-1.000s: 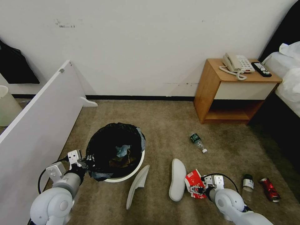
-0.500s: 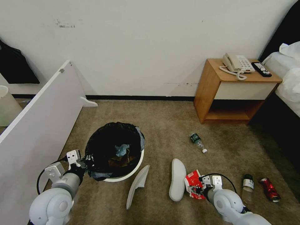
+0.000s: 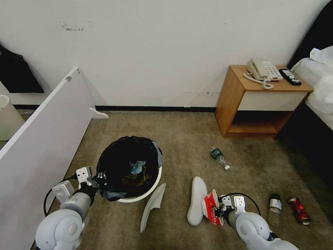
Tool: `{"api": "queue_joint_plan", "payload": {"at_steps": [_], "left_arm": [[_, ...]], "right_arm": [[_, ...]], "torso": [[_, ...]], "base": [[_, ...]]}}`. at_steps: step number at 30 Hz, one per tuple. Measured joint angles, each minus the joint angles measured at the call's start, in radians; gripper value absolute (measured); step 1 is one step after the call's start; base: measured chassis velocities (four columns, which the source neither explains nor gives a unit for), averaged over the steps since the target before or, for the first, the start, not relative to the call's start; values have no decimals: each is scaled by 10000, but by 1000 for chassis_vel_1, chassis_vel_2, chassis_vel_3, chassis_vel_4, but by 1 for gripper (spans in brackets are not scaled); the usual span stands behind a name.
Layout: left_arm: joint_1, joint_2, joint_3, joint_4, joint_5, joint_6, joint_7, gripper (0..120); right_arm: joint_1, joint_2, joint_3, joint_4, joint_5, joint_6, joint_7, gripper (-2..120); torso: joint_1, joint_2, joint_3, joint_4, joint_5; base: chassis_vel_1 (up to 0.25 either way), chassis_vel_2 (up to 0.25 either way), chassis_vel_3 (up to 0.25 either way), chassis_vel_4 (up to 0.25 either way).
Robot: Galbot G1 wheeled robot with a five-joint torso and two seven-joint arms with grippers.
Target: Pick up the trash bin, then pick up the garbage from the floor and place it into the trash bin.
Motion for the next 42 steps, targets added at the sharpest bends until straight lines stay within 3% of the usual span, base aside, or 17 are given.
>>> {"api": "queue_joint_plan", "payload": {"at_steps": [1,17,20,22,25,28,35,42], "left_arm": [[3,0,52,0,17,0,1,1],[-58,189,539,34,98,29,-10,1],[-71,294,705,53,122,57,-14,1],[-56,444,896,121,176,95,23,1],[-59,485,963,189,192,102,44,1],[-119,616,1194,454,271,122,100,1],[-217,838,1436,617,321,201,214,1],[-550,1430,2016,1080,578,219,573,1]], "right_arm": [[-54,-63,55,202,101,-17,85,0],[-476,-1029,1361,2167,979,-67,570,0],[-531,-1597,1955,2950,1444,-63,703,0],[-489,-2462,2892,3967,2068,-43,777,0],[-426,-2798,3203,4299,2283,-19,778,0],[-99,-3654,3794,4998,2732,163,717,0],[316,-4198,4091,5509,2858,316,437,0],[1351,-4590,4053,6016,3133,507,-114,0]], "torso": [[0,0,1,-1,0],[0,-2,0,-1,0],[0,-2,0,0,2],[0,-2,0,-1,1],[0,-2,0,-1,-2],[0,-2,1,-2,-1],[0,-2,0,0,2],[0,-2,1,0,0]], "base": [[0,0,0,0],[0,0,0,0],[0,0,0,0],[0,0,0,0],[0,0,0,0],[0,0,0,0],[0,0,0,0],[0,0,0,0]]}}
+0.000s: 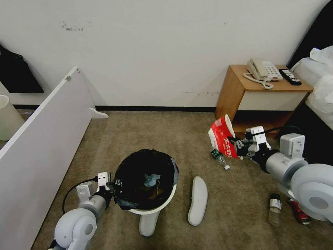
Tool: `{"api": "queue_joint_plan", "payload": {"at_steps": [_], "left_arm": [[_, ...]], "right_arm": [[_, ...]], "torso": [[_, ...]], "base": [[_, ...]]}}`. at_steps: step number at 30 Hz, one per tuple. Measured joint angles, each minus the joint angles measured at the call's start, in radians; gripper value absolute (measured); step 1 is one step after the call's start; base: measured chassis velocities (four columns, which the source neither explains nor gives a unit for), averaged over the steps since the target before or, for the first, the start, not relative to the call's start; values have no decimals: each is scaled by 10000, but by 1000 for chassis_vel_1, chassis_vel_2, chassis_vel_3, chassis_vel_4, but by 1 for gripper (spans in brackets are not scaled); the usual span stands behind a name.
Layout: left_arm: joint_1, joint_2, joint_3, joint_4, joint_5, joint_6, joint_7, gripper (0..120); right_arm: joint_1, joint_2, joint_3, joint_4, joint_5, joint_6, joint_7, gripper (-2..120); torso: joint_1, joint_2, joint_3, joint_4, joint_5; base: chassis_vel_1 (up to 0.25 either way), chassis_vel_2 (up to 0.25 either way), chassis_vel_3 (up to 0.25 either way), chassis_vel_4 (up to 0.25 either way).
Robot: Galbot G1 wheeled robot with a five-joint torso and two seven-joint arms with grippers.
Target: Pick up the trash bin, then pick up the garbage from the floor and place it into the trash bin.
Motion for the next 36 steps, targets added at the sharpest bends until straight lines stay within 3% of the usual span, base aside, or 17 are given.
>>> {"api": "queue_joint_plan", "payload": {"at_steps": [6,14,24,31,36], "left_arm": [[-268,18,390,170,51,0,110,1],[-977,-499,1251,360,-39,174,75,1],[-1938,-1221,2557,624,-138,389,-337,1],[-2412,-1519,2897,684,-510,486,-675,1],[-2446,-1563,2887,672,-663,505,-707,1]], "right_arm": [[659,-152,-193,141,15,347,-873,0],[872,-377,-373,369,-238,1113,-2665,0],[292,-662,-385,766,-447,1388,-3522,0],[-147,-649,-535,872,-777,1393,-3762,0],[-368,-515,-706,752,-1081,1374,-3924,0]], "torso": [[0,0,0,1,1],[0,0,0,0,-1],[0,1,0,-1,0],[0,2,0,-1,0],[0,2,0,-1,0]], "base": [[0,0,0,0],[0,0,0,0],[0,0,0,0],[0,0,0,0],[0,0,0,0]]}}
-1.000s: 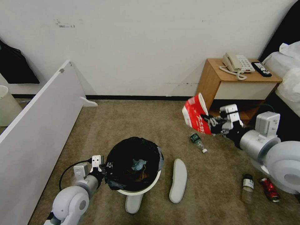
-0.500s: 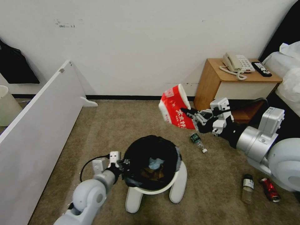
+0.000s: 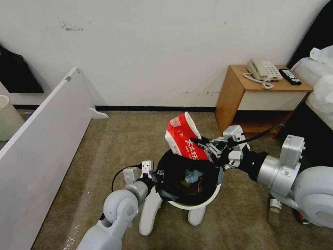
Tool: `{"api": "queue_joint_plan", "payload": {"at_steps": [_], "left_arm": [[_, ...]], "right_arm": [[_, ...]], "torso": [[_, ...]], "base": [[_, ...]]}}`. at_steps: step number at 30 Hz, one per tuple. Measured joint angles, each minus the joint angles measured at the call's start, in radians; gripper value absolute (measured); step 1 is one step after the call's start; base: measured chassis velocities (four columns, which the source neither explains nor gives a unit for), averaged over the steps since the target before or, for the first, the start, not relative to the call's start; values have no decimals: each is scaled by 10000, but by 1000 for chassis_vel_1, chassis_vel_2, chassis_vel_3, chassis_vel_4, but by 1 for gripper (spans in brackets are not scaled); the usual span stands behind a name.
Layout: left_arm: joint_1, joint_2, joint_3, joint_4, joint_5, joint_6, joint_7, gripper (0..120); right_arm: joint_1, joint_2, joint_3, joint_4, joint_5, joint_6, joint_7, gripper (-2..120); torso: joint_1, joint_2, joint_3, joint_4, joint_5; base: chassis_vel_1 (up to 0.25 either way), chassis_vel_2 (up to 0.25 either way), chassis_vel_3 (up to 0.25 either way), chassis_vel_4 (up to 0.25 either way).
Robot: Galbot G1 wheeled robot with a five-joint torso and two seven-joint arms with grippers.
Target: Pick up the trash bin, then pick up the garbage from the floor and place it into the trash bin.
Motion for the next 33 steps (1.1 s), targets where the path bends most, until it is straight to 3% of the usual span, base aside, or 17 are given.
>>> {"api": "queue_joint_plan", "payload": {"at_steps": [16,19,22,26,28,33], "left_arm": [[72,281,-547,-329,-516,36,-38,1],[215,351,-692,-417,-594,46,-34,1],[404,412,-901,-595,-773,88,-32,1],[481,446,-965,-716,-987,151,-63,1],[613,460,-1059,-831,-1194,219,-123,1],[793,404,-1079,-925,-1265,252,-95,1]], "right_arm": [[-228,458,-788,-866,-988,-51,-227,0],[-170,639,-1067,-1101,-1241,-50,-241,8],[-75,875,-1517,-1384,-1545,-46,-259,25],[-18,1002,-1706,-1503,-1641,-46,-262,33],[26,1141,-1908,-1661,-1787,-46,-263,46],[48,1196,-2048,-1748,-1839,-46,-256,62]], "torso": [[0,0,0,0,-2],[0,0,0,0,-1],[0,0,0,0,-2],[0,0,0,0,0],[0,0,0,0,-1],[0,0,-1,0,-1]], "base": [[0,0,0,0],[0,0,0,0],[0,0,0,0],[0,0,0,0],[0,0,0,0],[0,0,0,0]]}}
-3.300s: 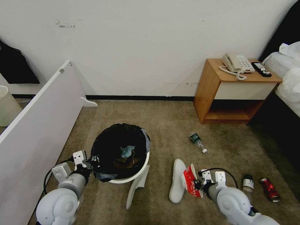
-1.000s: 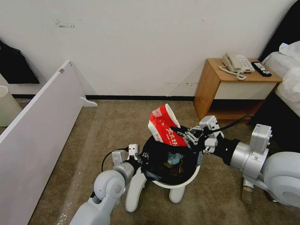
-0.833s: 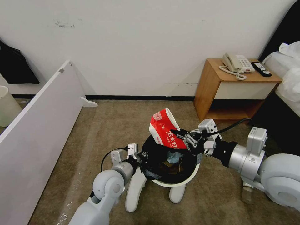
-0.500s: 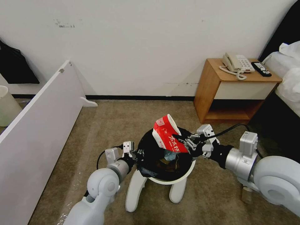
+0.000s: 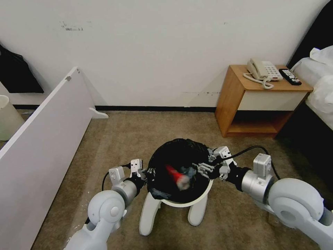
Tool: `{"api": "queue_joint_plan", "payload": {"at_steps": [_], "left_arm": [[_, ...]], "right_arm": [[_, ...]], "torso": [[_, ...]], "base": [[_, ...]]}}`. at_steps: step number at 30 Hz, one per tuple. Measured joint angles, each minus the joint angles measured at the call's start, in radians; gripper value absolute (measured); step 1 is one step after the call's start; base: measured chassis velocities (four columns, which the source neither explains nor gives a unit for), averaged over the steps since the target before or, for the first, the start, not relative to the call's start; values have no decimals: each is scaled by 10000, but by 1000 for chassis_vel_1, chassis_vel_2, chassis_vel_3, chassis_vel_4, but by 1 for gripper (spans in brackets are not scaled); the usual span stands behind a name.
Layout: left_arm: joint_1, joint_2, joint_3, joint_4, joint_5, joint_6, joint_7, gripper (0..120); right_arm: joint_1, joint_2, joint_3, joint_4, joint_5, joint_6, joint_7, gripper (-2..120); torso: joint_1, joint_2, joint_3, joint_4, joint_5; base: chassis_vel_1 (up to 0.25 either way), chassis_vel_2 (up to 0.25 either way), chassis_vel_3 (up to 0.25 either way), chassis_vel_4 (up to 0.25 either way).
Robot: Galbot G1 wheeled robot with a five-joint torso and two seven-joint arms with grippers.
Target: Pick up the trash bin, then pick up the garbage from the floor and place it into the trash bin.
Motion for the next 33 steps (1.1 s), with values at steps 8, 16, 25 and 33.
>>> {"api": "queue_joint_plan", "payload": {"at_steps": [8,16,25,33], "left_arm": [[194,-141,57,-78,-27,30,40,1],[399,-157,43,-137,-52,141,-66,1],[816,124,-833,97,599,238,-842,1],[1213,515,-1383,84,812,-17,-1059,1]], "right_arm": [[-13,15,-98,-33,-46,0,4,89],[-62,33,-66,-59,-104,1,8,99],[-30,65,657,96,112,188,135,99],[105,621,698,70,349,325,532,99]], "torso": [[0,-1,0,0,0],[0,-1,0,0,0],[0,0,0,0,-2],[0,0,0,1,-1]], "base": [[0,0,0,0],[0,0,0,0],[0,0,0,0],[0,0,0,0]]}}
